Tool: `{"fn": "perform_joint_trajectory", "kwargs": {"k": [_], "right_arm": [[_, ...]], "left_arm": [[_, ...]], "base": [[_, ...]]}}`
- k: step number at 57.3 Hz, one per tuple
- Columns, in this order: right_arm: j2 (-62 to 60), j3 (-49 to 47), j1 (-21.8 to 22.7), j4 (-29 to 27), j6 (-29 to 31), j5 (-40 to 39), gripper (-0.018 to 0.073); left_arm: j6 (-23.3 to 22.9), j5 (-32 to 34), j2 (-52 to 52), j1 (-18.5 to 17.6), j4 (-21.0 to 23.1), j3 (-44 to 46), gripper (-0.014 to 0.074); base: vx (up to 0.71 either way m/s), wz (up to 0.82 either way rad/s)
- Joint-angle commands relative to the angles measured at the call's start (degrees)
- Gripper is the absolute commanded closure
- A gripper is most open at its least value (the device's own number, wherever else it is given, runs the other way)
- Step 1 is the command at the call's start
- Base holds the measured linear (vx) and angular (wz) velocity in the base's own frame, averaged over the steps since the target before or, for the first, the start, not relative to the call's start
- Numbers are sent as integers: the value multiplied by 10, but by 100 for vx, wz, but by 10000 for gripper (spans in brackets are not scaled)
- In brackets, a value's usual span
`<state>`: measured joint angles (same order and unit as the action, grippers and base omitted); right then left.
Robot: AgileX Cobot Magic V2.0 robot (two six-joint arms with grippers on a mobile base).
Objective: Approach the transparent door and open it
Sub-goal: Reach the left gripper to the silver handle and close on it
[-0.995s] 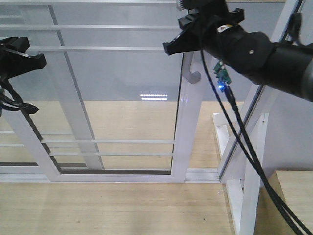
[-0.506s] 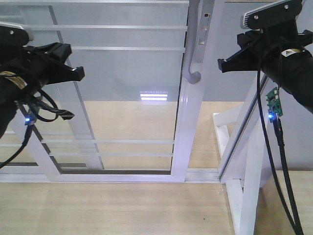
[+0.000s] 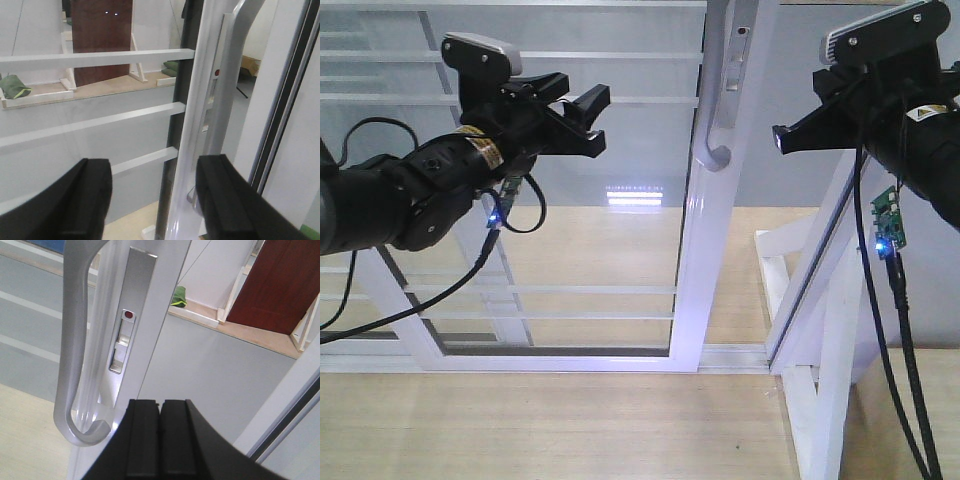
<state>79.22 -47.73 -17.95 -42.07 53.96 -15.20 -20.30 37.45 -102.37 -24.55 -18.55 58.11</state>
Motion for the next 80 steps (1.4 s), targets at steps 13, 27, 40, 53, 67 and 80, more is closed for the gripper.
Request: {"fn": "perform_joint_trajectory", "kwargs": {"k": [13, 27, 40, 53, 67, 80], "right_arm": [[-20, -16, 3, 8, 11, -67, 562], [-20, -16, 3, 6, 24, -80, 561], [-20, -16, 3, 3, 24, -81, 561], [-20, -16, 3, 3, 24, -81, 561], [-20, -16, 3, 3, 24, -81, 561], [-20, -16, 3, 3, 24, -81, 561]], "left_arm": [[-15, 38, -24, -57, 6, 89, 90], [-15, 27, -54, -94, 5, 123, 90], [-16, 12, -88, -112, 10, 172, 90], [-15, -40, -128, -114, 9, 231, 90], [-15, -60, -175, -114, 9, 307, 90], [2, -90, -195, -114, 10, 355, 90]], "base": [[0, 0], [0, 0], [0, 0], [0, 0], [0, 0], [0, 0]]}}
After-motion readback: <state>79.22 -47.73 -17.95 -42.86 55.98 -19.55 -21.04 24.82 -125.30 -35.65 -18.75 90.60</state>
